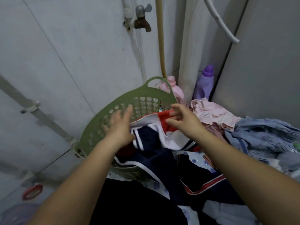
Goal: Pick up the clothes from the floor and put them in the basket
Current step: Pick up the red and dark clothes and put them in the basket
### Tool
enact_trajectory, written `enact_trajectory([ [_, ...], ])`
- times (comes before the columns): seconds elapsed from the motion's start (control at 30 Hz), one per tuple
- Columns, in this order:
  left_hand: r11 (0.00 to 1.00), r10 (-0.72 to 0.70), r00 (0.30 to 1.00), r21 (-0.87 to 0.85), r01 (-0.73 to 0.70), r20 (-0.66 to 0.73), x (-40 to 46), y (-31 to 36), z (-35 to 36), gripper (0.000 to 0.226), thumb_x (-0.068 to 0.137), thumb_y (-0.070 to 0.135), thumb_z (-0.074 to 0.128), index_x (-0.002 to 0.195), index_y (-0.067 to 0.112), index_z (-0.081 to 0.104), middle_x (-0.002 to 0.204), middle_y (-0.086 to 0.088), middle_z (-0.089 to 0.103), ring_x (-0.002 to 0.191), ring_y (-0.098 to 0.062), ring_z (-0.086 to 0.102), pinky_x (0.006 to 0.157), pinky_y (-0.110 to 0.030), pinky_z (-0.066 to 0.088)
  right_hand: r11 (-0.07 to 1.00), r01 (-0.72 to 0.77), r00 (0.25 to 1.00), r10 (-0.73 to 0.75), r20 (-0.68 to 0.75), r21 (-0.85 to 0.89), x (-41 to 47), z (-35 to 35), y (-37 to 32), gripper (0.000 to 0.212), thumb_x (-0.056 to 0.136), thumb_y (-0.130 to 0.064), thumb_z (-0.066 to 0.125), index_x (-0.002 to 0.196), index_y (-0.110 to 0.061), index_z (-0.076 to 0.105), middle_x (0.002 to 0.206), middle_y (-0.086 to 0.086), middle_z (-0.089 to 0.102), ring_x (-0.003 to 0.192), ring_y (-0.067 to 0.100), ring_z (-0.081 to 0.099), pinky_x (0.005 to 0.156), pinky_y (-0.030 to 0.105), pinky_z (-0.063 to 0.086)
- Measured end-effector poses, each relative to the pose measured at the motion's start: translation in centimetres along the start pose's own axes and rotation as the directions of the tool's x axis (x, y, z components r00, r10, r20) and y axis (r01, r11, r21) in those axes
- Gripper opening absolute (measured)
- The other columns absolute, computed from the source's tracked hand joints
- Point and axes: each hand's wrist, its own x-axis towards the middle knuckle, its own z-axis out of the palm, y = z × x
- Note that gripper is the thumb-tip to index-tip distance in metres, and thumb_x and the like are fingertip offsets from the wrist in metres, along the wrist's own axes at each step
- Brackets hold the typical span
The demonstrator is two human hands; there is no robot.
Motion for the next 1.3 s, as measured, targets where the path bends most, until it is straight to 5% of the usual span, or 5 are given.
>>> enact_trajectory([
  [0.27, 0.894, 0.274, 0.739, 0.120, -0.432, 0.616, -2.6, 3.4, 5.9, 0.097, 0.065, 0.024, 0.083, 0.142, 0.030, 0.025, 0.142, -0.005, 0.034, 0.129, -0.031, 0.042, 0.102, -0.047, 0.045, 0.857, -0.201, 0.931, 0.317, 0.179, -0.475, -1.6, -1.9, 5.7, 0.138, 0.054, -0.034, 0.089, 0.150, -0.030, -0.009, 0.159, 0.003, -0.010, 0.148, 0.024, 0.006, 0.119, 0.041, 0.020],
  [0.77, 0.901, 0.055, 0.998, -0.430, -0.058, -0.021, 1.3, 1.3, -0.4, 0.035, 0.074, -0.001, 0.073, 0.059, 0.023, 0.053, 0.056, 0.008, 0.053, 0.051, -0.003, 0.045, 0.044, -0.007, 0.034, 0.791, 0.211, 0.969, -0.247, 0.016, -0.574, 2.7, 0.2, -4.2, 0.022, 0.078, -0.017, 0.062, 0.098, -0.007, 0.060, 0.096, 0.014, 0.066, 0.091, 0.031, 0.059, 0.068, 0.029, 0.037],
  [0.93, 0.600, -0.431, 0.799, -0.795, -0.093, -0.419, 2.9, -0.4, -3.8, 0.032, 0.081, 0.000, 0.062, 0.063, 0.025, 0.052, 0.062, 0.007, 0.052, 0.060, -0.013, 0.050, 0.051, -0.015, 0.041, 0.901, 0.295, 0.935, -0.342, -0.100, -0.319, 4.0, 2.7, -9.0, 0.022, 0.080, -0.013, 0.058, 0.100, -0.005, 0.058, 0.087, 0.006, 0.058, 0.089, 0.025, 0.057, 0.070, 0.029, 0.037],
  [1.07, 0.837, -0.391, 0.734, -0.546, 0.033, -0.556, 3.3, -2.4, -3.1, 0.015, 0.082, 0.000, 0.056, 0.089, 0.010, 0.065, 0.081, -0.004, 0.063, 0.083, -0.023, 0.058, 0.074, -0.029, 0.046, 0.874, 0.257, 0.964, -0.202, 0.173, -0.413, 4.3, 4.0, -8.1, 0.041, 0.085, -0.018, 0.060, 0.125, -0.011, 0.052, 0.120, 0.011, 0.061, 0.113, 0.027, 0.055, 0.089, 0.026, 0.038],
  [1.3, 0.993, -0.102, 0.940, 0.091, 0.076, 0.326, 2.4, -3.7, 3.2, 0.056, 0.082, 0.003, 0.061, 0.134, 0.020, 0.051, 0.140, -0.010, 0.052, 0.124, -0.029, 0.051, 0.099, -0.031, 0.044, 0.595, 0.142, 0.933, 0.187, 0.308, -0.791, 3.7, 3.0, -3.8, 0.040, 0.086, -0.027, 0.060, 0.123, -0.013, 0.057, 0.121, 0.009, 0.061, 0.109, 0.030, 0.058, 0.080, 0.032, 0.046],
])
